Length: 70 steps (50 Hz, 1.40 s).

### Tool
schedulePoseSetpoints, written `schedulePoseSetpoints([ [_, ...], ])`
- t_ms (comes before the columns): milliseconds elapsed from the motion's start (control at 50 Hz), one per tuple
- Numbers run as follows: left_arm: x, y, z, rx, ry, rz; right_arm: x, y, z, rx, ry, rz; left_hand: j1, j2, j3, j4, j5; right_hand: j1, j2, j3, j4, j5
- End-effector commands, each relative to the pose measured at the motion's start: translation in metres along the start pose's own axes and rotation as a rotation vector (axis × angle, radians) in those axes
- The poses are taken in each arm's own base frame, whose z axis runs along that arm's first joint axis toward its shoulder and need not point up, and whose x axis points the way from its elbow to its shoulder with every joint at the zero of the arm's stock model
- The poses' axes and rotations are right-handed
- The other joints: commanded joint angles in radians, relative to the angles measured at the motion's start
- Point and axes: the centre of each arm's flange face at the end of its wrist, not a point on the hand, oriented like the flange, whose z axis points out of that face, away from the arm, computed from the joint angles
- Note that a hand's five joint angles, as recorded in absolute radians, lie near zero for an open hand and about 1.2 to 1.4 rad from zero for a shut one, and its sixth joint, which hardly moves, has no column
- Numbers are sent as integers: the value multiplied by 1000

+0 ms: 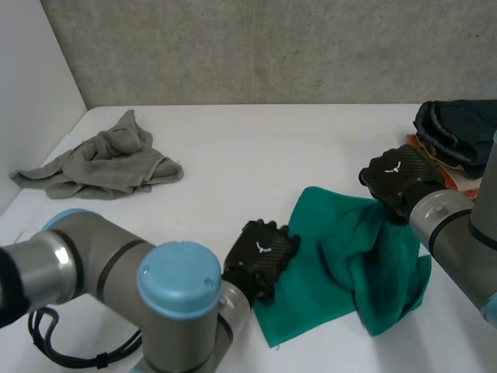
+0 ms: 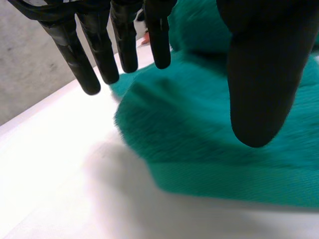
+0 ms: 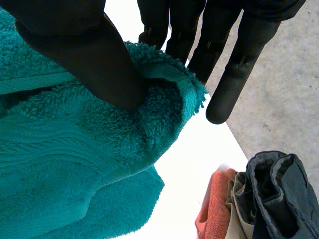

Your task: Fold the laundry.

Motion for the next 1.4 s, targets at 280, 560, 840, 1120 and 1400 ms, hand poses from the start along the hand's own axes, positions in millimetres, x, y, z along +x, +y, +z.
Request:
schedulePoseSetpoints([
  [280, 40, 25, -15, -60, 142, 37, -4, 4, 0, -3, -7, 0, -118, -119, -123, -112, -111, 334, 224, 206, 201, 219],
  [560, 16, 28, 10, -58, 39, 20, -6, 5, 0, -6, -13, -1, -63, -63, -67, -56, -55, 334, 224, 206, 201, 219],
  [840, -11, 17, 28, -27, -63, 2, -8, 6, -1, -11, -19, -2, -39, -39, -44, -32, -32, 334, 224, 206, 201, 219],
  [1120, -19, 12, 38, 53, -98, -7, -10, 7, -1, -15, -26, -3, 430, 430, 425, 437, 437, 334, 224, 206, 201, 219],
  [1400, -54, -36, 18, 200, -198, -25, 11, 6, 2, -21, 37, -2, 997, 997, 992, 1004, 1004, 334, 224, 206, 201, 219],
])
